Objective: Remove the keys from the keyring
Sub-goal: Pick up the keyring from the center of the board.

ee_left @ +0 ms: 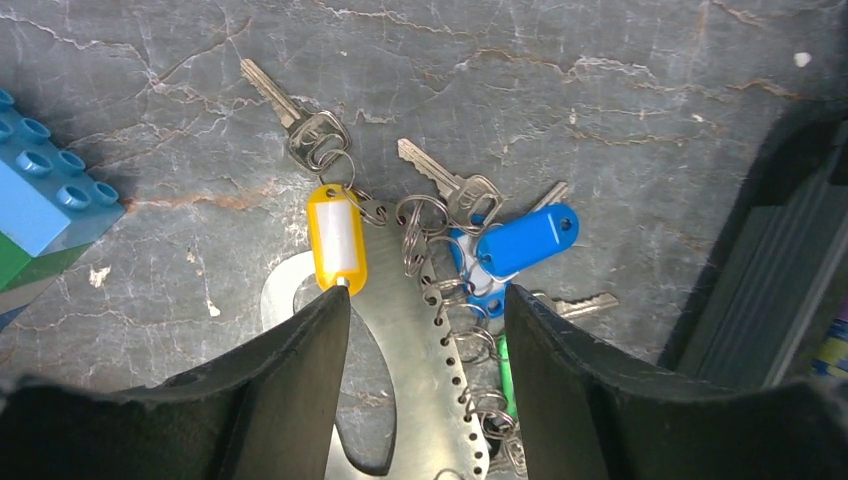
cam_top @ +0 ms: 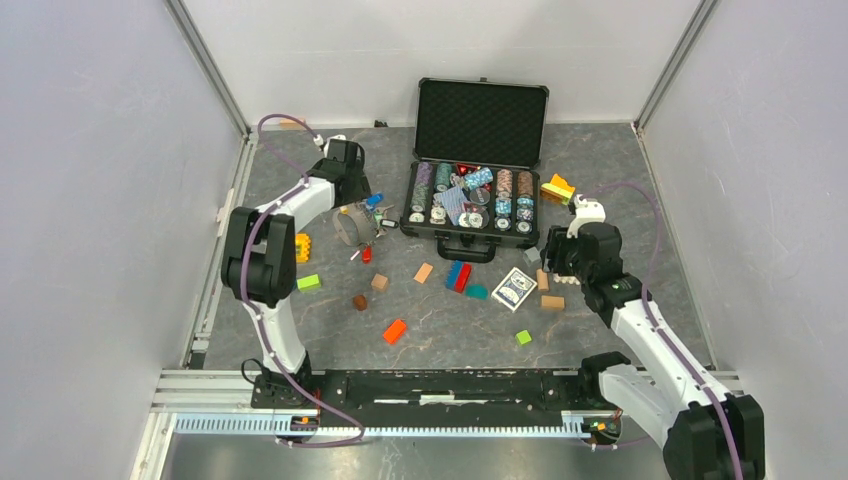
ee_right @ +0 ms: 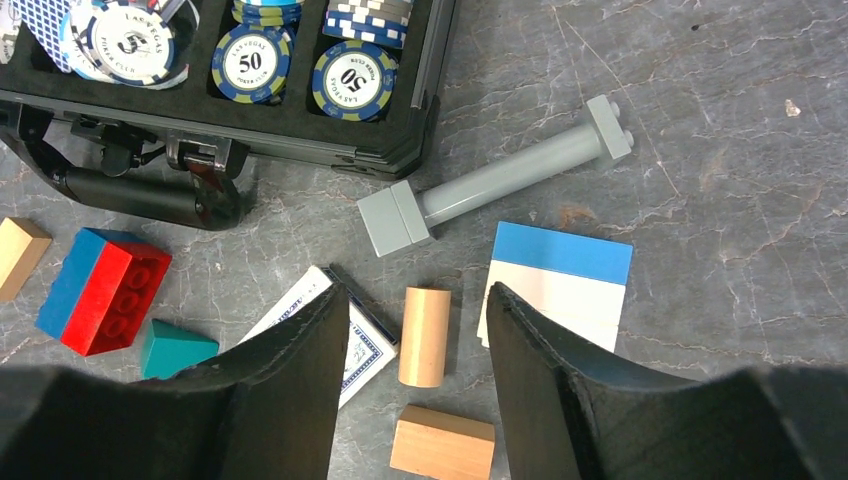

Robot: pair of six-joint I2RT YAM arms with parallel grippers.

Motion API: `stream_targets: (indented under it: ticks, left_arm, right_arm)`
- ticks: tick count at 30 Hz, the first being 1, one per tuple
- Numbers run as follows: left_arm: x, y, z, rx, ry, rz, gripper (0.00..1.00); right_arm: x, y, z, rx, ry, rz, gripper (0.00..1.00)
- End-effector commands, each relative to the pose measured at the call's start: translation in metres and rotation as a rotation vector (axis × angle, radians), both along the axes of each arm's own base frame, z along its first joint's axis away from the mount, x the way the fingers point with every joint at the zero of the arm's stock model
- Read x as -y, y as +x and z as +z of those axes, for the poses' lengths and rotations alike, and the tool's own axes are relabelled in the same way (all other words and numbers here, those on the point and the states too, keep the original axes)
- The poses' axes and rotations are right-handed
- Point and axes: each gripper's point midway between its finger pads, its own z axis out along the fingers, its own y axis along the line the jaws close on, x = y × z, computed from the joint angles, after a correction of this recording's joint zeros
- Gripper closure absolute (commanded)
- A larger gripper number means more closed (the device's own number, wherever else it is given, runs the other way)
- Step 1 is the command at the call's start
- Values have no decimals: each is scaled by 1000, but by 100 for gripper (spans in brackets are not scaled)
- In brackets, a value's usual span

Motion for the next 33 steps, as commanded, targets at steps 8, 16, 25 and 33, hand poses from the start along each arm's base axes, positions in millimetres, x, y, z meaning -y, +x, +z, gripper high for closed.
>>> stream_targets:
  ticks: [8,16,25,33]
  left_arm:
    - [-13,21,-11,-31,106,-13,40]
    - [-14,27,-20,-51,121,-14,49]
    - [-13,28,-35,-102,119,-11,51]
    - [-12,26,-42,-121,112,-4,71]
  right_arm:
    - [-9,10,14,42,13,48,47]
    - [-12,8,12,37,22,63,52]
    - [-13,8,12,36,25,69,55]
    - [-13,9,14,39,26,71,58]
